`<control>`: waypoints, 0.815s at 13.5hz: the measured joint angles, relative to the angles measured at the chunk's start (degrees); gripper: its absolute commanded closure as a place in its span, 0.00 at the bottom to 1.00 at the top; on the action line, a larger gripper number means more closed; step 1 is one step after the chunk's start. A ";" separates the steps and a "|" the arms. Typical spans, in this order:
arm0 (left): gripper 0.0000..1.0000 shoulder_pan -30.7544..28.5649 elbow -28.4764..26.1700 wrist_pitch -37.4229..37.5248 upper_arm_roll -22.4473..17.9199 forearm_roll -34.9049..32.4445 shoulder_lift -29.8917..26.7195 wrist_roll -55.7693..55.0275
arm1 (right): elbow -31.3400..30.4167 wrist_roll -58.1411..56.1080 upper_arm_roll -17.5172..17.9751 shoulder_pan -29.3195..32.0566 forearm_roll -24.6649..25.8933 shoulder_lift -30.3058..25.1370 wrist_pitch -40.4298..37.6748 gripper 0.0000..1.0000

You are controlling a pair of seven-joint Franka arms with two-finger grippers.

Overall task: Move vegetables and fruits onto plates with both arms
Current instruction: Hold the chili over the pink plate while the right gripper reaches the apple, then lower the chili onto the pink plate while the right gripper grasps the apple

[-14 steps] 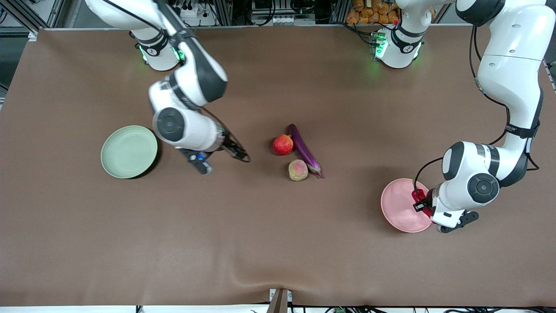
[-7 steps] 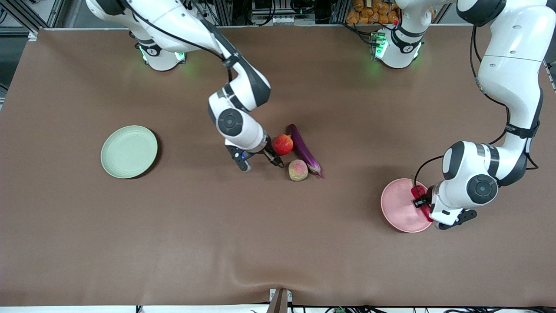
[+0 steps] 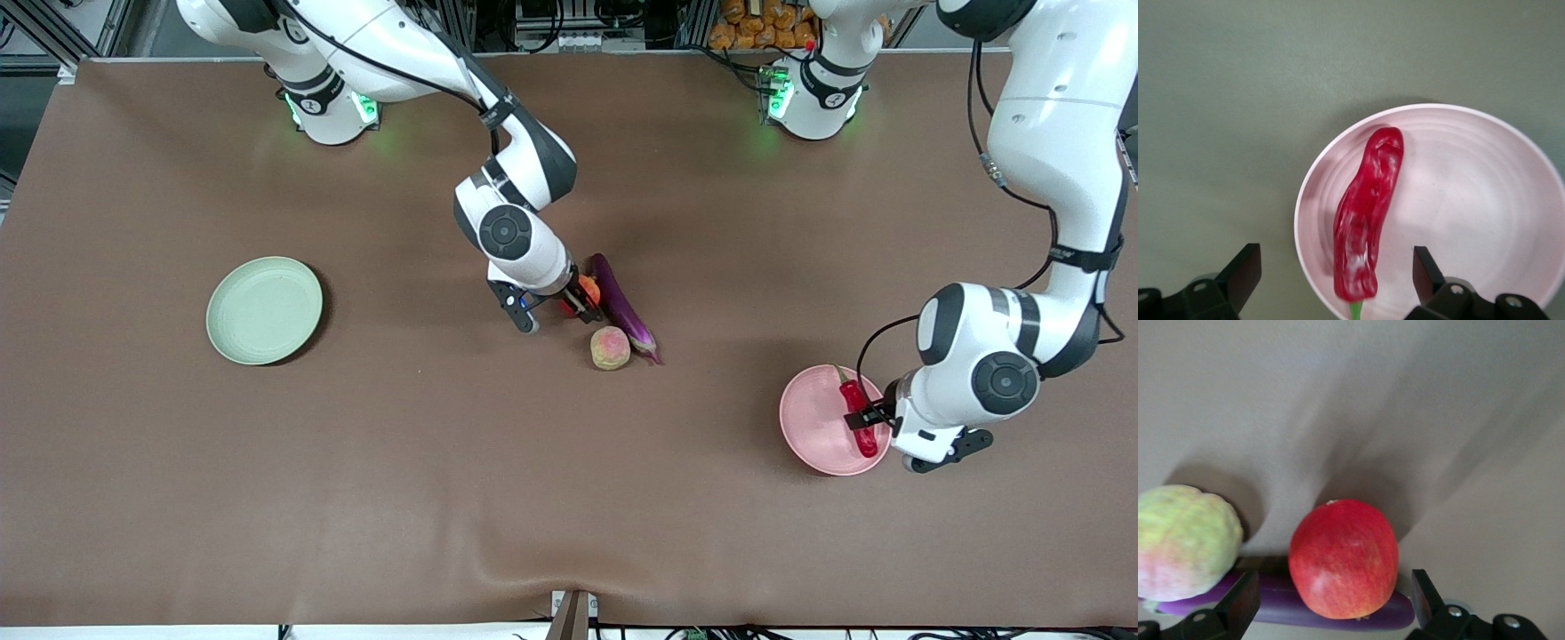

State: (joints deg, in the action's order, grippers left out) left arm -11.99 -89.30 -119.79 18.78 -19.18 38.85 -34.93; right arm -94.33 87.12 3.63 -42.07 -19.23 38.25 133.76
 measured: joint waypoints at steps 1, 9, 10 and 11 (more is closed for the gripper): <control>0.00 0.06 0.00 0.81 0.32 0.01 -0.85 0.00 | -0.01 0.02 -0.01 -0.23 0.00 0.50 0.05 0.33; 0.00 2.13 -2.96 1.65 8.96 0.35 -1.22 -16.54 | 3.62 -1.15 -2.45 0.93 0.71 1.18 -8.63 1.00; 0.00 3.39 -3.63 1.11 9.47 0.35 -1.22 -19.79 | 6.39 -3.35 -3.08 2.69 1.34 0.59 -15.51 1.00; 0.00 4.88 -4.58 -0.08 9.64 0.35 -1.21 -22.89 | 8.84 -6.62 -3.39 5.14 1.67 -0.46 -22.15 1.00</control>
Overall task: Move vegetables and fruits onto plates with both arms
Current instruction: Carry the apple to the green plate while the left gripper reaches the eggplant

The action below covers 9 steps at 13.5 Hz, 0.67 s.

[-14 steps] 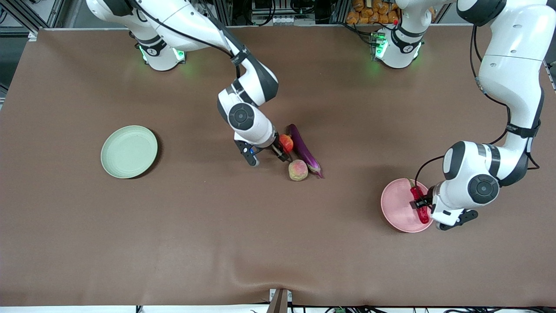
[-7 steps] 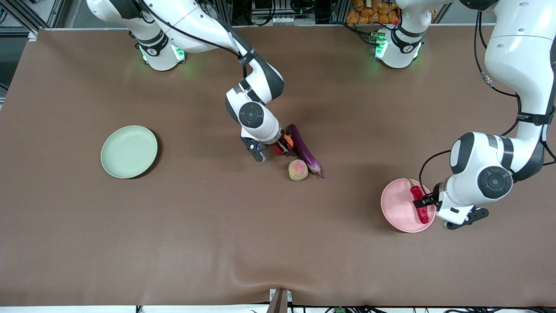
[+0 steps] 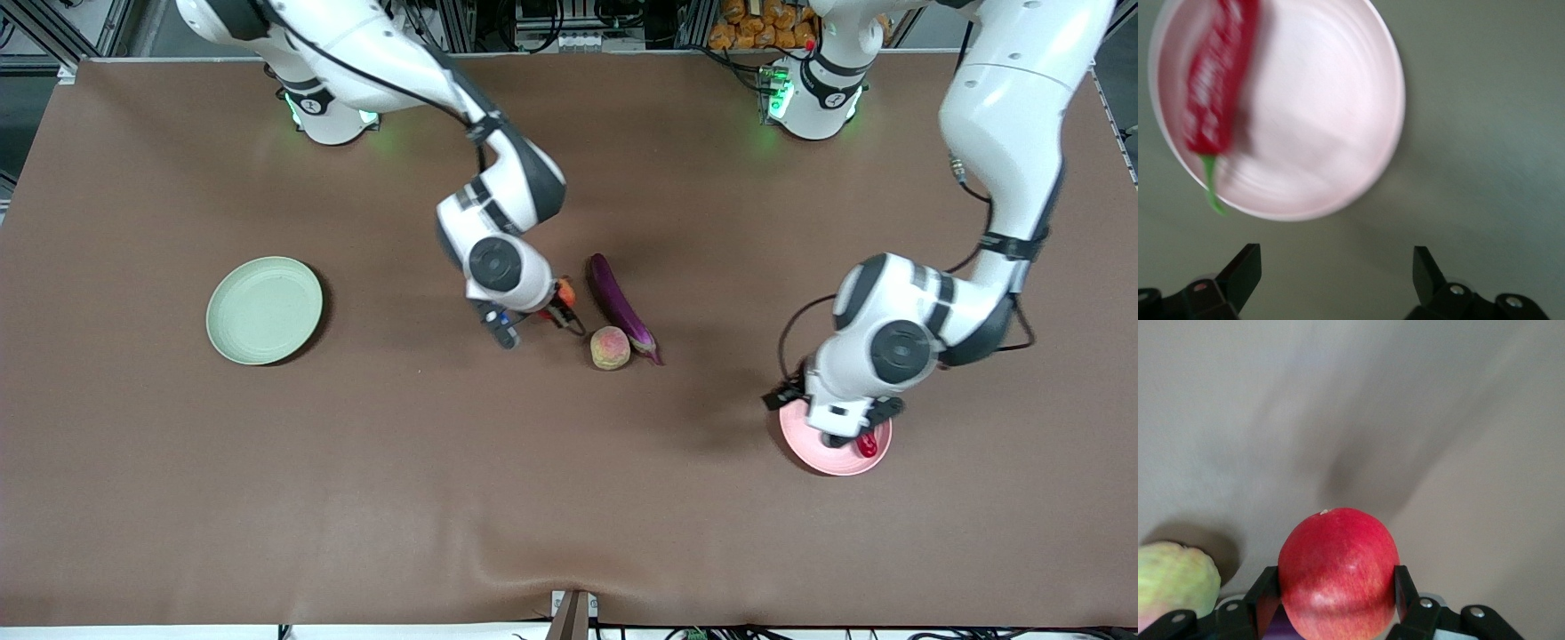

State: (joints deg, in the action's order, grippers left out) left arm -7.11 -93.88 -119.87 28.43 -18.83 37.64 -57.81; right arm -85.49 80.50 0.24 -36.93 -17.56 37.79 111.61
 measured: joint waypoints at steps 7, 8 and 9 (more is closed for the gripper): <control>0.00 7.59 -9.80 -6.29 6.07 -0.07 -4.21 -17.77 | 0.91 -31.46 -0.64 22.76 11.36 -7.51 -22.72 1.00; 0.00 9.18 -11.04 -6.75 6.88 -0.07 -5.59 -19.35 | -0.45 -35.43 -0.65 25.26 12.76 -7.54 -22.68 1.00; 0.00 11.56 -12.04 -7.58 7.28 -0.56 -6.65 -21.64 | -2.05 -40.17 -0.65 27.78 13.68 -7.56 -22.46 1.00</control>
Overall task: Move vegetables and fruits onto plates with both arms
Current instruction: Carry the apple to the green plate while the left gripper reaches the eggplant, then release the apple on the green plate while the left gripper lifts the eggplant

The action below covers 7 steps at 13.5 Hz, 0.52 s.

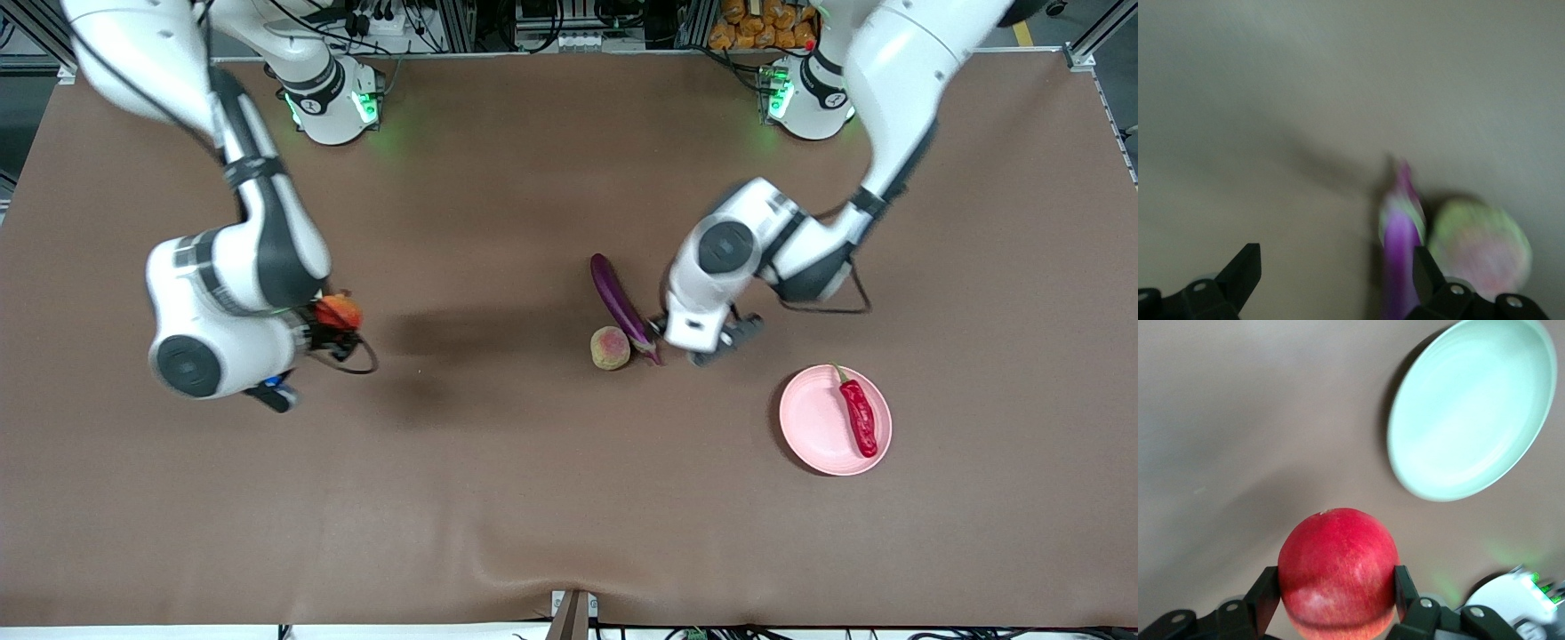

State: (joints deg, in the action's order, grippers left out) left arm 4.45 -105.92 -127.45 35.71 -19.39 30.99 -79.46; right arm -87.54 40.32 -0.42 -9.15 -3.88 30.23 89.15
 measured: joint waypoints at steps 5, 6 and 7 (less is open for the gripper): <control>0.00 9.27 -2.51 -3.63 -0.12 -12.67 2.74 -16.79 | -12.71 -19.75 0.04 8.39 6.05 -4.02 8.36 1.00; 0.00 9.52 -2.50 -4.07 -0.13 -13.23 4.01 -17.37 | -16.01 -23.29 0.04 10.01 6.31 -5.42 10.59 1.00; 0.03 9.49 -2.47 -4.78 -0.21 -13.29 4.98 -17.39 | -19.06 -26.59 0.02 11.85 6.34 -6.60 12.84 1.00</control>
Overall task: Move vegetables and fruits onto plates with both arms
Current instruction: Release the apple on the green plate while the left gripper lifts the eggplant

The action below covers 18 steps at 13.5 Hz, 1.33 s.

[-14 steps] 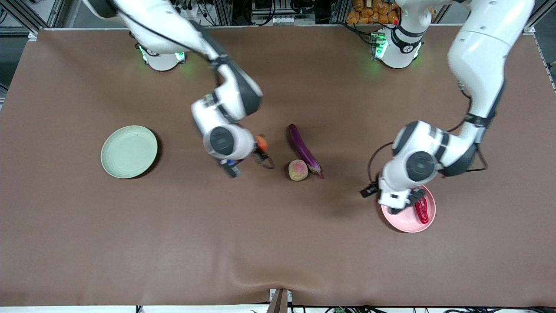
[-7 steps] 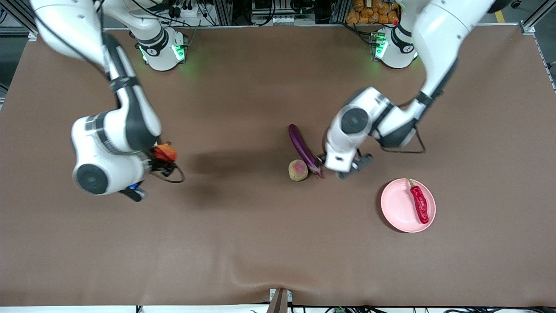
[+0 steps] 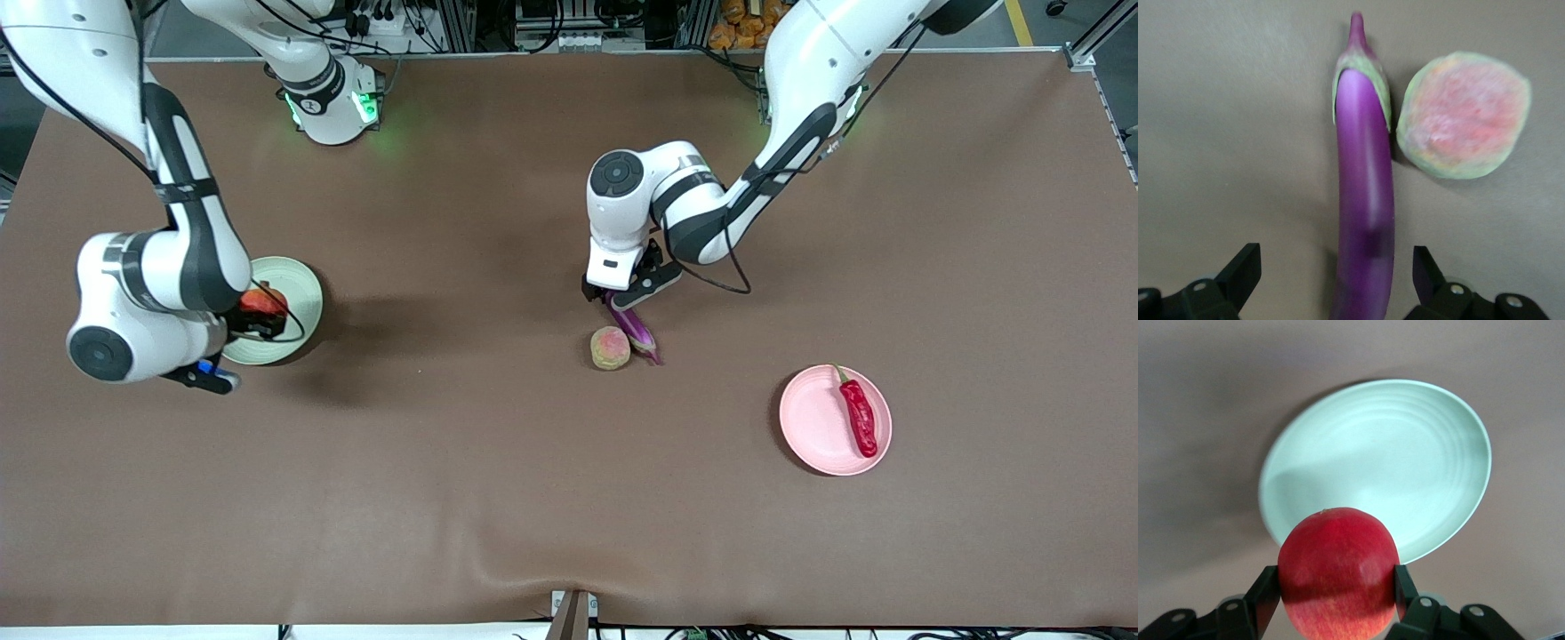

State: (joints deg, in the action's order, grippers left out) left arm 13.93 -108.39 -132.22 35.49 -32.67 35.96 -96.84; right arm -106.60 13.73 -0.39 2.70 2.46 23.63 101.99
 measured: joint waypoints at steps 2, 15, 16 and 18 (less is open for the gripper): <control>0.21 0.14 0.06 -2.03 -0.09 -0.01 1.18 0.01 | -6.16 -4.00 -0.01 3.13 0.17 -1.68 5.78 1.00; 1.00 -2.02 -0.17 -1.83 -0.31 -1.72 1.17 0.65 | -8.02 -6.52 1.55 7.18 -8.16 -4.19 1.82 0.00; 1.00 -3.84 -1.19 -0.99 0.61 -1.73 -1.03 1.33 | -6.16 -5.96 1.68 6.86 -10.53 -4.42 -0.80 0.00; 1.00 -11.21 -4.29 0.00 5.99 -1.74 -5.55 3.71 | -3.36 0.01 1.99 4.56 -15.71 -4.57 -3.34 0.00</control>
State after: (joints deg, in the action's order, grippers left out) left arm 2.72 -112.68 -132.23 41.49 -34.41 30.41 -93.13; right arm -109.96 13.74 1.60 7.26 -13.25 19.07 98.66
